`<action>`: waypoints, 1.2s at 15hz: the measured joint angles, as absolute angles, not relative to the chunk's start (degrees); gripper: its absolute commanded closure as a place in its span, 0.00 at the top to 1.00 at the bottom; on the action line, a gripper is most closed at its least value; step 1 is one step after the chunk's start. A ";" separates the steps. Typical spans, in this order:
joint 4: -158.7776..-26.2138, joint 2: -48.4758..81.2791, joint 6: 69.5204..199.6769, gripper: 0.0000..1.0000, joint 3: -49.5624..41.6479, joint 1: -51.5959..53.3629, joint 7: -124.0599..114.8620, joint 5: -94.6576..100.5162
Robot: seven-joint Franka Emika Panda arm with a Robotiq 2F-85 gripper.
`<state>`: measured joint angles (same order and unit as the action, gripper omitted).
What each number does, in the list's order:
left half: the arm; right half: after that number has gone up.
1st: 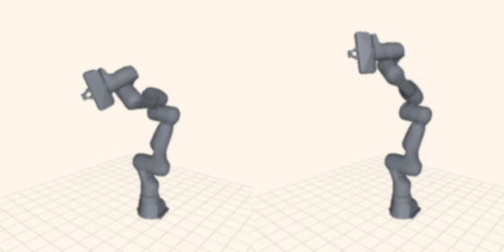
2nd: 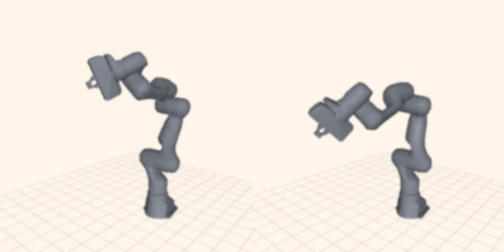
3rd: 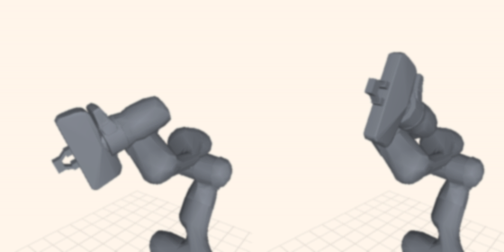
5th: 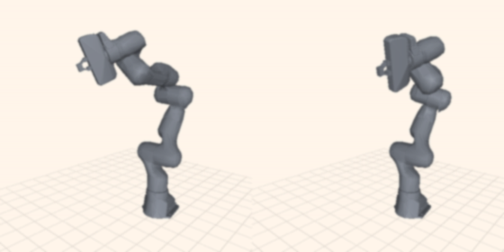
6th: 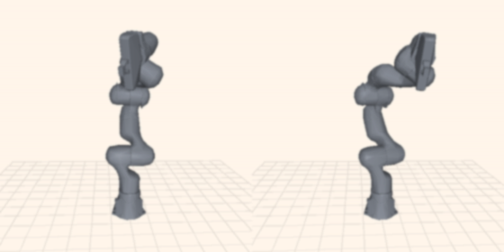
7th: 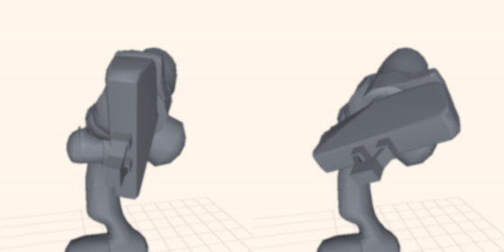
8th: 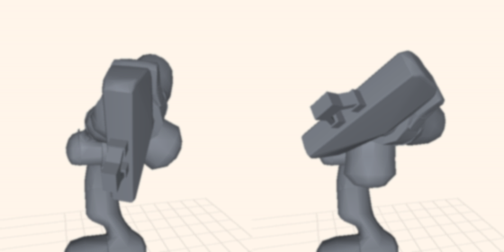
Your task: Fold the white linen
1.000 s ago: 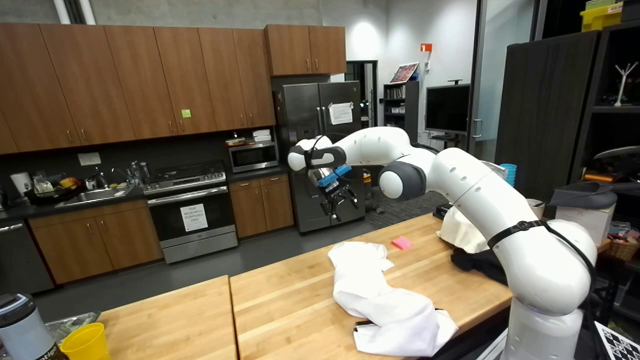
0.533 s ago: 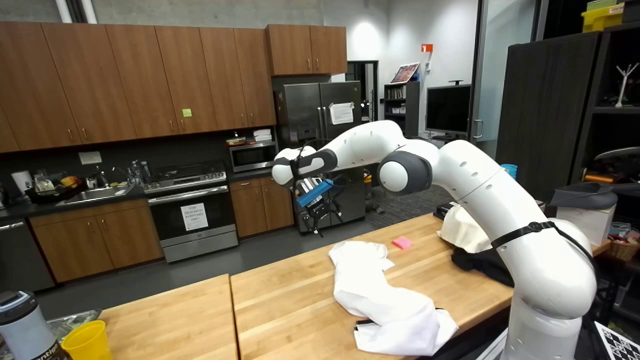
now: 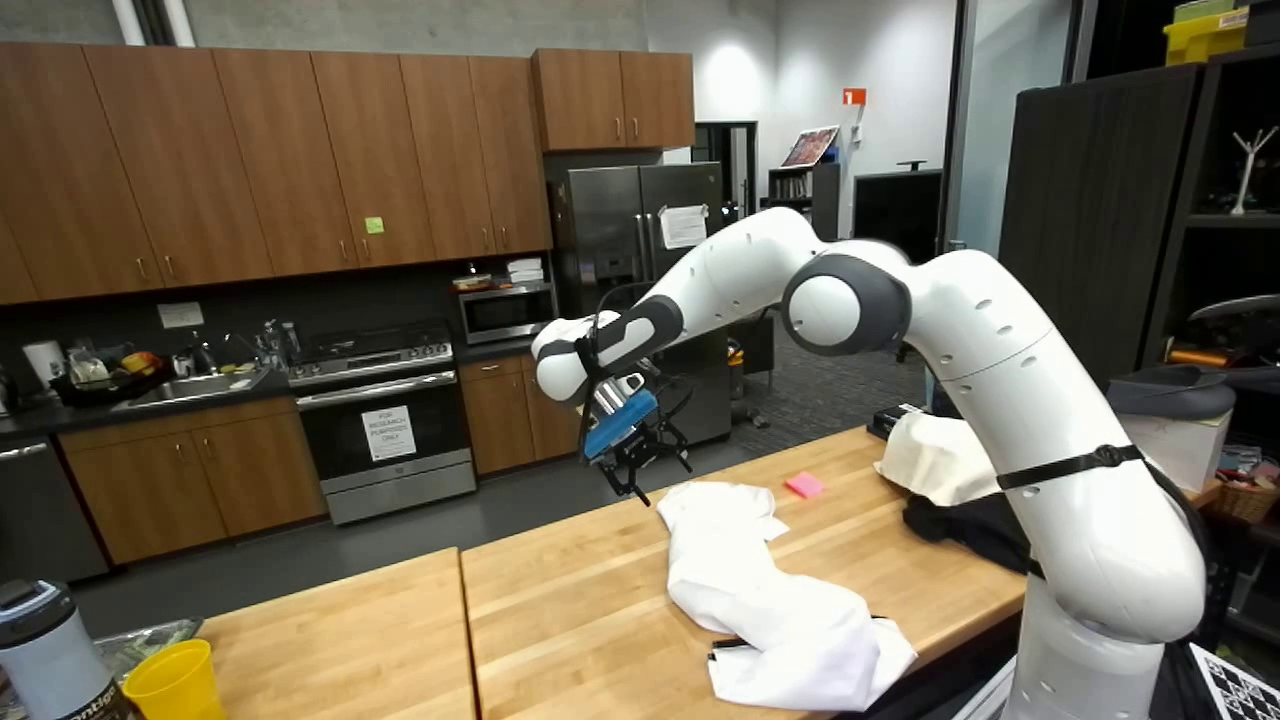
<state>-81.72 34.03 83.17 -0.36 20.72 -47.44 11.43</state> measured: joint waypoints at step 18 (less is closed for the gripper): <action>-102.61 22.74 84.71 1.00 1.40 19.61 -50.33 11.47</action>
